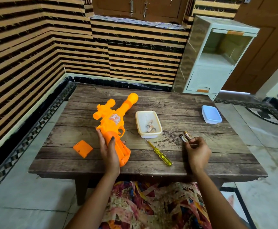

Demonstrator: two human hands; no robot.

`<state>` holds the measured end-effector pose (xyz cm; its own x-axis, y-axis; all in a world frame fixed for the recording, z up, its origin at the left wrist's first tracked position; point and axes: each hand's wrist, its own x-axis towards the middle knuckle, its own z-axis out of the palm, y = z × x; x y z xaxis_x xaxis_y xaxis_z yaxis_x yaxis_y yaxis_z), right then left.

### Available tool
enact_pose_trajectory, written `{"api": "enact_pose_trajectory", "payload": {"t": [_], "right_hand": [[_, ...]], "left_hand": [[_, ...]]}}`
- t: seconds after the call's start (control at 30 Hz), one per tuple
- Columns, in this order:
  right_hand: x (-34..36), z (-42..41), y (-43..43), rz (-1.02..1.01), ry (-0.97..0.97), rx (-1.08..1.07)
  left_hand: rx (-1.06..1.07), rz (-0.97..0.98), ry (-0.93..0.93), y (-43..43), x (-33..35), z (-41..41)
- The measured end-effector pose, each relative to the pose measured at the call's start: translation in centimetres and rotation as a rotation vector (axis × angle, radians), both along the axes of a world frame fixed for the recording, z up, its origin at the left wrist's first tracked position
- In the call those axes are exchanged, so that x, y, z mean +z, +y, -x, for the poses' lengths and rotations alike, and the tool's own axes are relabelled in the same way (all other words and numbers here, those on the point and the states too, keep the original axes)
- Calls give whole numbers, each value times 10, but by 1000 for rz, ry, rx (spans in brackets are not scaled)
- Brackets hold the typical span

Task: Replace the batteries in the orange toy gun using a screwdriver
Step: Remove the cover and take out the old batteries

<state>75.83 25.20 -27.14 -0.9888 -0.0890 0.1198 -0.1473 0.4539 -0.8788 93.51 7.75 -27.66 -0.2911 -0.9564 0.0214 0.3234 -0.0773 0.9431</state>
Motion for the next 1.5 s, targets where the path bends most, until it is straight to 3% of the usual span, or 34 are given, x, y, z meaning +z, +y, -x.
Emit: {"api": "enact_pose_trajectory", "payload": {"t": [0.17,0.5,1.03,1.2,1.27,1.33,1.5], "right_hand": [[2,11,0,-97,62,9],[5,24,-3,-200,-34,46],[4,30,-2,-204,-64,38],[20,0,-4,-209,101,-33],[24,-23,-11,-111,207,43],[23,-46,-24,-19,278,262],[15,-101,-62,-72,227,840]], "left_hand": [[1,-10,8,0,0,1],[-2,-14,-16,2,0,1],[-12,-58,31,1,1,2],[-44,-67,90,1,1,4],[-47,-65,93,1,2,4],[-37,-78,68,0,2,3],[24,-147,65,0,1,4]]}}
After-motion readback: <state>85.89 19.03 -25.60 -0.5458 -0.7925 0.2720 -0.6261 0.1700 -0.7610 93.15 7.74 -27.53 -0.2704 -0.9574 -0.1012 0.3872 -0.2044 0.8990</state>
